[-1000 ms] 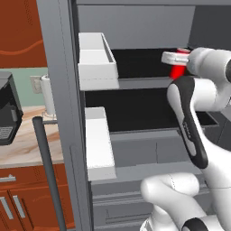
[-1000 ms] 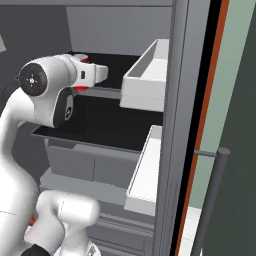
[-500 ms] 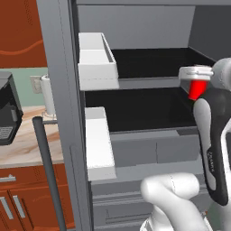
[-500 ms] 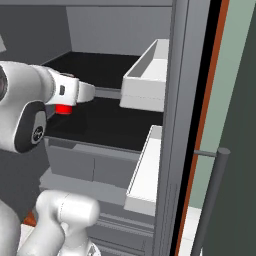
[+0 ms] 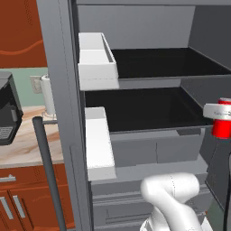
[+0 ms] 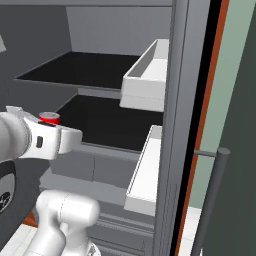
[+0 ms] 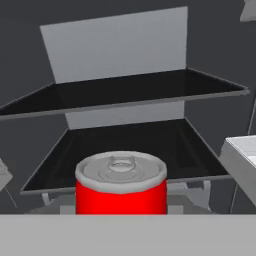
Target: Open the fridge, grab two sodas, and place both sodas inside the bowl with ice on the dining counter.
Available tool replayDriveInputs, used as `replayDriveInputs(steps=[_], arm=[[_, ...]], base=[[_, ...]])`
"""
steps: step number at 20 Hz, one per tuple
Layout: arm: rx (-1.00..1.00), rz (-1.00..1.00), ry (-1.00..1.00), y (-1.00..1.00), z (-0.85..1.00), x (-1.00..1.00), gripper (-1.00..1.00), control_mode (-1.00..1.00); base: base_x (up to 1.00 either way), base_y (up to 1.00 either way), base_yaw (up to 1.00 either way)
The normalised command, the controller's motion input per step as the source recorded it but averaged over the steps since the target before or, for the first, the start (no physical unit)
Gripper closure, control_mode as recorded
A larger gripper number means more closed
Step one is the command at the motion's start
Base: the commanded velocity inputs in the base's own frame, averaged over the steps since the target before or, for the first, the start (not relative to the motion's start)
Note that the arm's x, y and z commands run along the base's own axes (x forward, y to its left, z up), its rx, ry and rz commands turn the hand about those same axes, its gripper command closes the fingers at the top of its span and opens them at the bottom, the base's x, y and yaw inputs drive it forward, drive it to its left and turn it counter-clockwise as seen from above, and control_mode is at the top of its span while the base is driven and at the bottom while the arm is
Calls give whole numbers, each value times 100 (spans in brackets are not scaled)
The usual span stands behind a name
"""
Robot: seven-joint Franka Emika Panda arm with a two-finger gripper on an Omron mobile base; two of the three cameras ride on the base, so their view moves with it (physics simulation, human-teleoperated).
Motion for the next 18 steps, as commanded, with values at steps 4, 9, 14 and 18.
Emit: replayDriveInputs(steps=[4, 9, 14, 18], arm=[[0, -1, 2, 0, -26, -75, 100, 100], [0, 0, 0, 0, 0, 0, 100, 100], [0, 0, 0, 0, 0, 0, 100, 100], [0, 0, 0, 0, 0, 0, 100, 100]], base=[[-25, 0, 0], [-98, 1, 7], [-76, 0, 31], [-59, 0, 38]])
